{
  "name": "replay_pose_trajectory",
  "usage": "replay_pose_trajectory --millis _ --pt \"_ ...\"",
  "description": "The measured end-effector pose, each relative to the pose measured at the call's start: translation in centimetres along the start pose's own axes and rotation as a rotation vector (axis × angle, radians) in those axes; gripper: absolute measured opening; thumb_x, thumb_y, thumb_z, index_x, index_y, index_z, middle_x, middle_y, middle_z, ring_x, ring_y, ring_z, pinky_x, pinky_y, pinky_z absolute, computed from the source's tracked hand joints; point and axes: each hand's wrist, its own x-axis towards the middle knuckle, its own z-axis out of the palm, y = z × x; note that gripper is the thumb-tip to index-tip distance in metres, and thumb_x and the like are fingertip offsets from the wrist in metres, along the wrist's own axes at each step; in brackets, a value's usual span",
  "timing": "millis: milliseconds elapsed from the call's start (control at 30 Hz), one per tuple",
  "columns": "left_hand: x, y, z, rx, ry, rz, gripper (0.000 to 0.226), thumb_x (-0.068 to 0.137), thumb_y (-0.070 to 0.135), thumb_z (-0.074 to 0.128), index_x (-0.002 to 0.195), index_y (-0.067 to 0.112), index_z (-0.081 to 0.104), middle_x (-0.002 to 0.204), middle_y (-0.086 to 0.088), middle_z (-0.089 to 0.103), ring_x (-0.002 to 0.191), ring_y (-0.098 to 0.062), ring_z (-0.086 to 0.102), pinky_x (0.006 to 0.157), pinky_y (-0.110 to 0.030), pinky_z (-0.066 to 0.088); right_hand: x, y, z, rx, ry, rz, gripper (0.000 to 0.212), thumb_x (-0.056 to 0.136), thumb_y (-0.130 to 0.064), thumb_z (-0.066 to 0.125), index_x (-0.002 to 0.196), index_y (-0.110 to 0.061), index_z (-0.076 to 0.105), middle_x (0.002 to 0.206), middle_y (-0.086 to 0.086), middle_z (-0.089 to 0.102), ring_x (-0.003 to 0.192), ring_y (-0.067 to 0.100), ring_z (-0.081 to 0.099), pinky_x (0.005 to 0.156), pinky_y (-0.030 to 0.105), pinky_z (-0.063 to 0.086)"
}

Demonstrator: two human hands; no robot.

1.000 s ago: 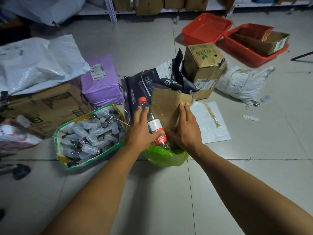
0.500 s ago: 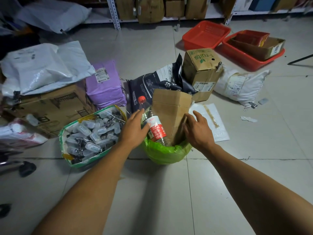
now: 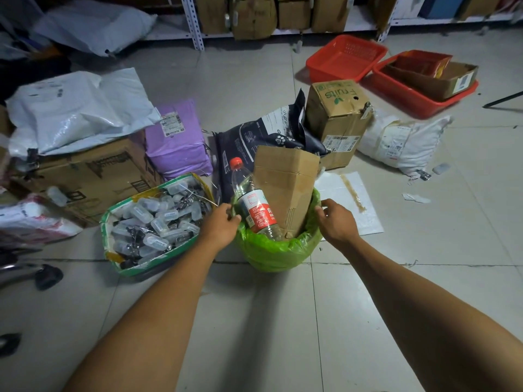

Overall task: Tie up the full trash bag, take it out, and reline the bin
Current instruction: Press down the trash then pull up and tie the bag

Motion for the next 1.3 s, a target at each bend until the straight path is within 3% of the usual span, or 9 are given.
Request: replay_pose_trajectory --millis 133,233,300,400,500,667,867,1067,1300 --pt "0.0 -0.3 0.3 -0.19 -0.017 -0.074 0.007 0.096 0.026 0.057 0.099 0.02 0.054 0.092 0.001 0.058 0.096 -0.027 0.059 0.09 -0.05 0.054 -0.3 -0.2 -0.6 0.164 -0.021 0.096 0.036 0.095 -0.034 0.046 0.108 -0.006 0.064 0.104 0.01 0.068 0.096 0.029 0.061 0.084 0.039 0.051" --pt "-0.2 -0.3 0.3 -0.217 0.019 -0.062 0.014 0.094 0.023 0.06 0.082 0.023 0.054 0.085 0.0 0.059 0.088 -0.028 0.062 0.085 -0.052 0.056 -0.7 -0.2 -0.8 0.273 -0.042 0.132 0.041 0.094 -0.038 0.045 0.093 -0.003 0.065 0.092 0.014 0.068 0.09 0.034 0.062 0.083 0.048 0.053" --pt "-0.1 -0.6 0.4 -0.147 0.063 -0.029 0.009 0.091 0.025 0.066 0.091 0.017 0.063 0.092 -0.007 0.067 0.087 -0.031 0.067 0.083 -0.051 0.057 -0.7 0.2 -0.6 0.377 -0.036 0.169 0.047 0.087 -0.042 0.042 0.083 0.001 0.061 0.084 0.017 0.067 0.086 0.037 0.064 0.081 0.054 0.055" --pt "0.0 -0.9 0.6 -0.127 0.128 -0.02 0.031 0.085 0.027 0.072 0.11 0.009 0.067 0.1 -0.01 0.07 0.088 -0.031 0.069 0.082 -0.047 0.058 0.1 1.3 -0.1 0.498 -0.062 0.22 0.036 0.073 -0.032 0.044 0.073 0.001 0.057 0.071 0.013 0.062 0.071 0.03 0.061 0.076 0.06 0.056" --pt "-0.4 -0.6 0.3 -0.076 0.187 0.003 0.022 0.084 0.025 0.075 0.1 0.012 0.071 0.09 -0.003 0.068 0.083 -0.025 0.066 0.08 -0.033 0.054 0.0 0.8 -0.5 0.611 -0.092 0.292 0.02 0.07 -0.018 0.047 0.069 -0.001 0.058 0.07 0.013 0.06 0.067 0.026 0.058 0.068 0.049 0.058" --pt "0.3 -0.5 -0.3 -0.132 0.273 0.031 0.018 0.084 0.02 0.072 0.068 0.025 0.065 0.076 0.001 0.069 0.073 -0.02 0.065 0.068 -0.03 0.052 0.1 0.6 -1.2 0.674 -0.01 0.296 0.013 0.075 -0.019 0.047 0.073 -0.012 0.058 0.079 0.007 0.06 0.075 0.022 0.056 0.07 0.036 0.046" --pt "0.7 0.0 -0.1 -0.432 0.244 -0.036 0.009 0.09 0.023 0.066 0.085 0.016 0.068 0.085 -0.004 0.068 0.075 -0.017 0.063 0.063 -0.027 0.049 0.1 -0.8 -1.9 0.878 -0.026 0.275 0.013 0.081 -0.012 0.05 0.076 -0.011 0.062 0.086 0.01 0.064 0.08 0.023 0.06 0.08 0.041 0.052" --pt "1.6 -1.4 0.2 -0.478 0.267 -0.15 0.007 0.09 0.02 0.061 0.096 0.023 0.064 0.102 -0.005 0.067 0.094 -0.029 0.067 0.085 -0.052 0.057 0.3 -0.7 -1.2 0.864 -0.01 0.352 0.022 0.082 0.003 0.043 0.088 -0.009 0.06 0.089 0.013 0.067 0.072 0.024 0.061 0.065 0.035 0.055" --pt "0.9 -1.0 1.0 -0.478 0.048 -0.241 0.015 0.086 0.034 0.068 0.084 0.019 0.063 0.095 -0.008 0.071 0.083 -0.024 0.065 0.075 -0.037 0.054 0.0 0.3 -1.5 0.644 -0.127 0.448 0.042 0.089 -0.022 0.054 0.127 -0.006 0.052 0.129 0.011 0.054 0.114 0.032 0.053 0.091 0.041 0.042"
